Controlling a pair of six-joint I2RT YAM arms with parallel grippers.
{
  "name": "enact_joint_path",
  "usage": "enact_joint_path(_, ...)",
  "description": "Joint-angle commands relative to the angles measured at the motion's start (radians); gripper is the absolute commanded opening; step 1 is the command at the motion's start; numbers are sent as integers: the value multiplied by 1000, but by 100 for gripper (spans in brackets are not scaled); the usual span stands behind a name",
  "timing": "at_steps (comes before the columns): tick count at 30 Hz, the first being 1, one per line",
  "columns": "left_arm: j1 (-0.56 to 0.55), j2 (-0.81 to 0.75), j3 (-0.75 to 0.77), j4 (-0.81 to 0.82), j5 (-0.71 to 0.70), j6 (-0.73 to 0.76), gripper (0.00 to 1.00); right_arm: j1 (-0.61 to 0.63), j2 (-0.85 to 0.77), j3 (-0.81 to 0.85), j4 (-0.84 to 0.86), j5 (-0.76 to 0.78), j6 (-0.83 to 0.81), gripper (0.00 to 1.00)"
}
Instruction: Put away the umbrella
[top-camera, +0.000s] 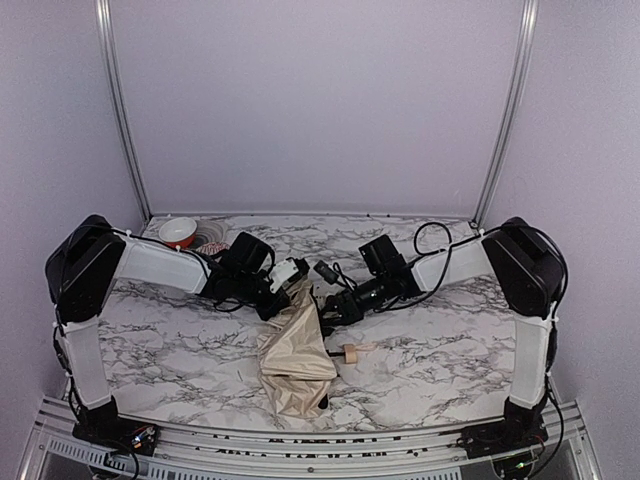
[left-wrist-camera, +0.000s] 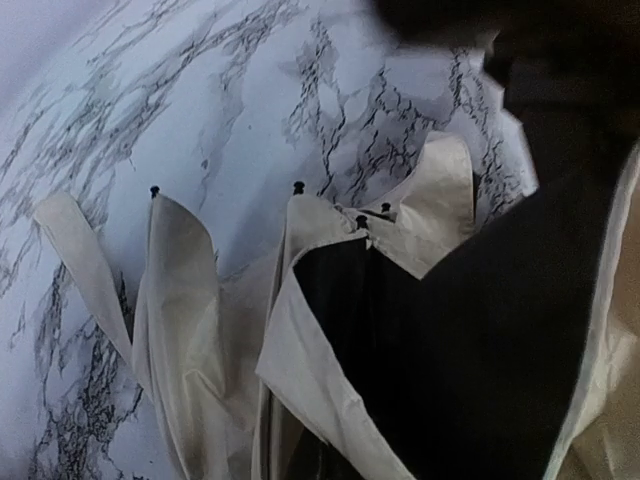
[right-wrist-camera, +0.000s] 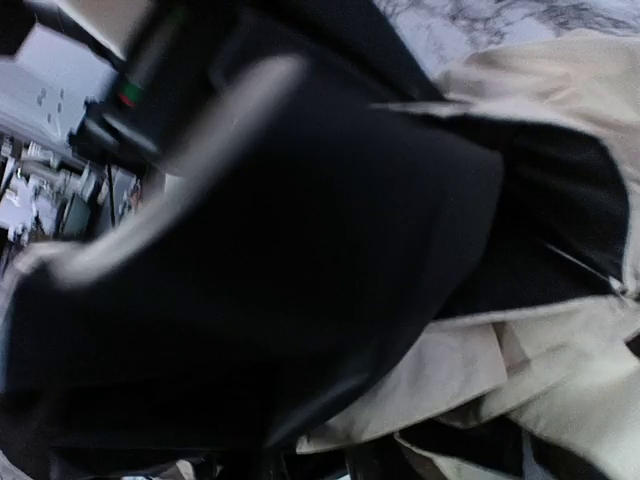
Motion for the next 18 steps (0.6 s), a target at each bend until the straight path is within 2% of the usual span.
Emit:
enact_joint_path(1,-3,88,19,-99,20,-38,0,-42,-149,-83,86,30,80,32)
enact_joint_path(5,-3,100,-2,-82,50,-42,0,-98,-293,-145,16,220,68,47)
enact_joint_path(8,-3,114,2,-83,51,-31,0,-76,-436,-173,-32,369,-22,54)
enact_joint_path(12,-3,128,12,-89,63,-23,0,110,-655,-314,58,468,-324,61)
enact_joint_path(15,-3,135,22,-98,70,-22,0,317,-771,-463,182,548,-607,78)
enact_joint_path(18,-3,133,25,-103,73,-19,0,451,-774,-548,230,642,-789,89)
